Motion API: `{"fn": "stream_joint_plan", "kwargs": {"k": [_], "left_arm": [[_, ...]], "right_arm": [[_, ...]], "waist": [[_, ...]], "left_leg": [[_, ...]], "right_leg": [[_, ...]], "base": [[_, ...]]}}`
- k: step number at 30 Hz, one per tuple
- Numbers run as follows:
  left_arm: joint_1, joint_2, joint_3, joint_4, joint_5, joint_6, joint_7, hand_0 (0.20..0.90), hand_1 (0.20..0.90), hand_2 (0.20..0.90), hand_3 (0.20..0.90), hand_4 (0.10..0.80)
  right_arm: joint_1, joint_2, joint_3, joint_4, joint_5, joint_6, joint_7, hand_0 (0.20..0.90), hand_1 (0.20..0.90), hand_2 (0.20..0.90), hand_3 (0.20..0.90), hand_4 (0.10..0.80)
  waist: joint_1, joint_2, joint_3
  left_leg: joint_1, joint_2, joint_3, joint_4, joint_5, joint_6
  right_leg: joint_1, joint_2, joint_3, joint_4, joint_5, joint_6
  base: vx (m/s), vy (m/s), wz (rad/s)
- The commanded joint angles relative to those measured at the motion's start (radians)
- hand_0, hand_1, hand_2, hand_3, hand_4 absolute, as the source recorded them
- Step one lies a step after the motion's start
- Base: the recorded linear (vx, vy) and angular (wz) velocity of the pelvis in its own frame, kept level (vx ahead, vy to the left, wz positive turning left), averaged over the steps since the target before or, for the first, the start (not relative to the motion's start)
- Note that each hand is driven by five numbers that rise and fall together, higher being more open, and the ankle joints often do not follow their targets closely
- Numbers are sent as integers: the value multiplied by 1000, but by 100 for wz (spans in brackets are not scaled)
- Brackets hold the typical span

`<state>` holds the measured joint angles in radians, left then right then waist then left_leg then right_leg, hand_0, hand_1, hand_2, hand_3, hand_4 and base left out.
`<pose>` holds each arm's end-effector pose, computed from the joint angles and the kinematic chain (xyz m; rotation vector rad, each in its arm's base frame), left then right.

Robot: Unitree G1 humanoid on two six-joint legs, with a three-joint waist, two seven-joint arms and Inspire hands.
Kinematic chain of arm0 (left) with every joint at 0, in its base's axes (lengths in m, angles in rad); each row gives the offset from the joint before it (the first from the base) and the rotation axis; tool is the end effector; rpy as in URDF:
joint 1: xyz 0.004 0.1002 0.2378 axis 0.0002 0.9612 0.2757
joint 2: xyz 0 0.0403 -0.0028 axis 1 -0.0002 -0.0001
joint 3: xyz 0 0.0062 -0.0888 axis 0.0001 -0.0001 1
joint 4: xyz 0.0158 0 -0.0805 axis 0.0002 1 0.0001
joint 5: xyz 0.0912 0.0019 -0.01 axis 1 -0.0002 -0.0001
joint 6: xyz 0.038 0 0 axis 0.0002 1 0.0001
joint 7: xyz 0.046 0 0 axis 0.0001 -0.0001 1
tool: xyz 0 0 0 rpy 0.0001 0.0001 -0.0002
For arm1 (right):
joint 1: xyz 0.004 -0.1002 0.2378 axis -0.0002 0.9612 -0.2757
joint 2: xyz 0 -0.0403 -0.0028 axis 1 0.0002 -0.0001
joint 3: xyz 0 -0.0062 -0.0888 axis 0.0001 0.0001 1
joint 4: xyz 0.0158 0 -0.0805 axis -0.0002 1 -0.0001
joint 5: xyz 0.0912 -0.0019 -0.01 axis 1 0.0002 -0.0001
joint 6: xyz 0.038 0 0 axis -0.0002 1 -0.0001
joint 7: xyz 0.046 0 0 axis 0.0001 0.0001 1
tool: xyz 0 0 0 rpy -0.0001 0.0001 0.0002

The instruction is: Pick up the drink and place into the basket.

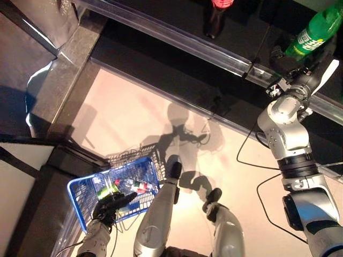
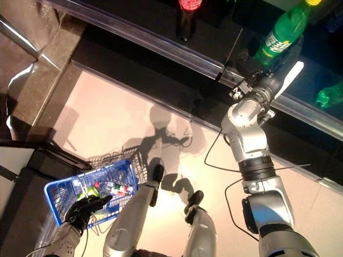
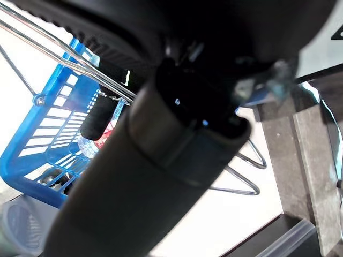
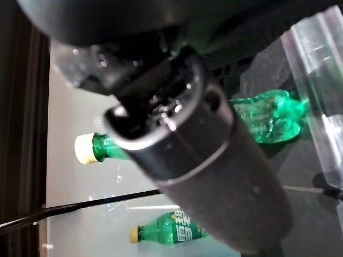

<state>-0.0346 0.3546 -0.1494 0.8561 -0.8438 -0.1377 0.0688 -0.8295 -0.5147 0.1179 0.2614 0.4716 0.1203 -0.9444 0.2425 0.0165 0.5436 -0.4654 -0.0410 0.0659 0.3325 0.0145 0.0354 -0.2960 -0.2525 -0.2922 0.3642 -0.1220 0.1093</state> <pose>0.1405 0.2396 -0.0488 -0.3463 0.6386 0.4413 0.3023 -0.1815 0.2303 0.1054 -0.4048 -0.7556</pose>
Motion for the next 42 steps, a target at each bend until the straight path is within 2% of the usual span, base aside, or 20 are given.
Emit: {"fn": "stream_joint_plan", "kwargs": {"k": [1, 14, 25, 26, 27, 28, 29, 42], "left_arm": [[44, -33, -3, -111, -40, -75, -51, 300, 300, 300, 200, 100], [12, -30, 5, -88, -6, -38, -11, 300, 300, 300, 200, 100], [-7, -1, -25, -86, -33, -40, -4, 300, 300, 300, 200, 100], [-7, 0, -25, -86, -35, -41, -5, 300, 300, 300, 200, 100], [-6, 4, -27, -87, -42, -44, -9, 300, 300, 300, 200, 100], [-7, 7, -29, -89, -45, -45, -10, 300, 300, 300, 200, 100], [-7, 10, -28, -95, -52, -44, -13, 300, 300, 300, 200, 100], [3, 30, -33, -119, -84, -42, -24, 300, 300, 300, 200, 100]], "right_arm": [[-137, -153, -18, -87, -42, -55, -1, 900, 900, 900, 900, 800], [-75, -182, -51, -23, 8, -74, 63, 900, 900, 900, 900, 800], [-201, -217, -8, 109, 72, -131, 94, 900, 900, 900, 900, 800], [-205, -218, -6, 113, 76, -133, 93, 808, 808, 808, 793, 693], [-219, -224, 1, 122, 89, -138, 92, 509, 509, 509, 444, 344], [-228, -227, 6, 129, 96, -142, 94, 326, 326, 326, 230, 130], [-241, -232, 14, 139, 110, -151, 98, 300, 300, 300, 200, 100], [-312, -237, 53, 209, 165, -186, 148, 300, 300, 300, 200, 100]], "waist": [[-9, 57, -24], [-12, 24, -34], [-3, 34, -24], [-2, 35, -24], [0, 35, -24], [0, 36, -24], [1, 39, -24], [3, 46, -24]], "left_leg": [[64, 35, -56, 16, -32, -54], [162, 35, -55, -19, -37, -57], [108, 27, -67, 16, -46, -46], [105, 27, -67, 18, -46, -46], [94, 26, -69, 24, -46, -45], [87, 26, -69, 27, -47, -44], [76, 25, -69, 31, -47, -42], [36, 23, -64, 42, -51, -32]], "right_leg": [[84, 18, -22, -60, 65, -32], [195, 19, -31, -126, 86, -22], [131, 18, -30, -95, 89, -29], [127, 18, -31, -94, 89, -29], [117, 16, -32, -89, 89, -31], [110, 16, -33, -85, 89, -32], [96, 14, -33, -78, 88, -33], [32, 9, -22, -49, 91, -31]], "base": [[-1, 2, -4], [30, -39, 0], [5, -8, 2], [0, 0, 0], [0, 0, 0], [-30, 21, 1], [0, 0, 0], [0, 0, 0]]}}
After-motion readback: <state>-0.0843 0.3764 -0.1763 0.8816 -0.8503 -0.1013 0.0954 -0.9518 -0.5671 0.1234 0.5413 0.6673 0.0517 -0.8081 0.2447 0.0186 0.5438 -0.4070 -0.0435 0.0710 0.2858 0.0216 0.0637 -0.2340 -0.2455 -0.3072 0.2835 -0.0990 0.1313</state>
